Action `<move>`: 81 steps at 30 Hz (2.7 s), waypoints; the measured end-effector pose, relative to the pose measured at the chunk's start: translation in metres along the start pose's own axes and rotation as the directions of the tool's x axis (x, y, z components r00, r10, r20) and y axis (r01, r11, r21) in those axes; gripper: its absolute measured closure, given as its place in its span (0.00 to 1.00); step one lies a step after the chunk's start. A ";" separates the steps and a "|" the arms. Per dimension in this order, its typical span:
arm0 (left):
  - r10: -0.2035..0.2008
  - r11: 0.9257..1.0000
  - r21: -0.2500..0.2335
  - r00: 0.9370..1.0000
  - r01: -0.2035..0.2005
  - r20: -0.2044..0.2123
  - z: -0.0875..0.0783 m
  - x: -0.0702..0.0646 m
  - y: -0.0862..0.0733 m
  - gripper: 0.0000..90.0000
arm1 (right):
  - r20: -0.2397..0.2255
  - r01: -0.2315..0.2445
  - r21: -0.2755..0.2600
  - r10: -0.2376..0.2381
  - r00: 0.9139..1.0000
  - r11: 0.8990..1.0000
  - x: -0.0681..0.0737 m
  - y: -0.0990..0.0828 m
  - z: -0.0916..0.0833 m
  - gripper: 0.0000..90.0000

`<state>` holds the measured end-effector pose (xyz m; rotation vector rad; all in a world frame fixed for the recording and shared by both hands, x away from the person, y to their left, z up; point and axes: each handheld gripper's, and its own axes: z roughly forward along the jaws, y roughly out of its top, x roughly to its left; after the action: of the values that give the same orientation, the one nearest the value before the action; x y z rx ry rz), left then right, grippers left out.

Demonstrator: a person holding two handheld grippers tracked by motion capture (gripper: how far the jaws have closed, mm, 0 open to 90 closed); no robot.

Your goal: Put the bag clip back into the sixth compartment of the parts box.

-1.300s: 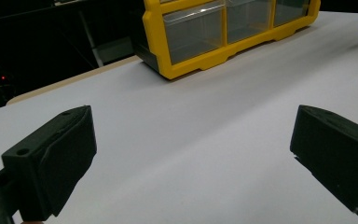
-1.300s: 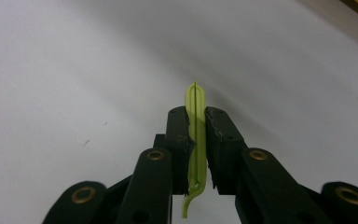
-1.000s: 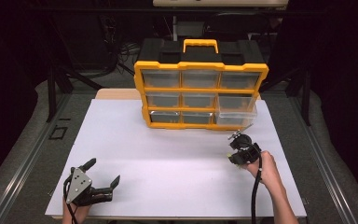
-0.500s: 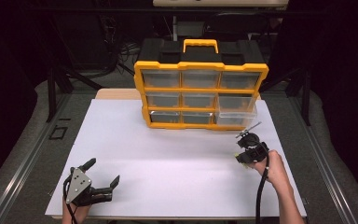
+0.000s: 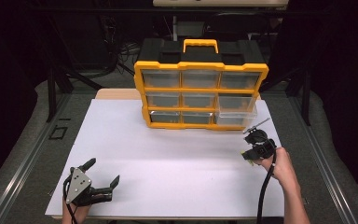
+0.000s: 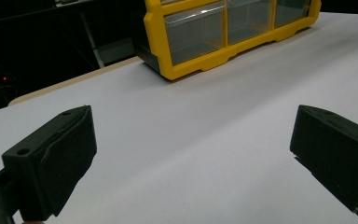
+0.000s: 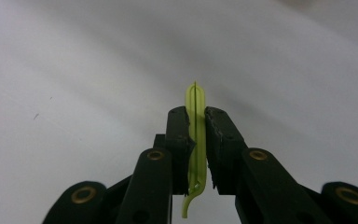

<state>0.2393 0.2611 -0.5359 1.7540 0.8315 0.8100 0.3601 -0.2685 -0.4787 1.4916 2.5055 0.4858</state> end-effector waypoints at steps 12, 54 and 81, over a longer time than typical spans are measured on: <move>0.000 1.000 -0.002 1.000 0.000 0.000 0.000 0.000 0.000 0.00 | 0.002 0.055 0.033 -0.055 0.998 0.998 0.004 0.013 -0.016 0.89; -0.002 1.000 -0.003 1.000 0.002 -0.001 -0.001 0.000 0.000 0.00 | -0.094 0.264 0.243 -0.249 0.964 0.933 0.011 0.077 -0.061 0.89; -0.005 1.000 -0.003 1.000 0.005 -0.002 0.000 0.000 0.000 0.00 | -0.082 0.334 0.259 -0.324 0.942 0.906 0.019 0.111 -0.108 0.89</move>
<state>0.2393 0.2608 -0.5354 1.7484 0.8356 0.8099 0.4069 -0.2230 -0.3376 1.0999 2.8674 0.1194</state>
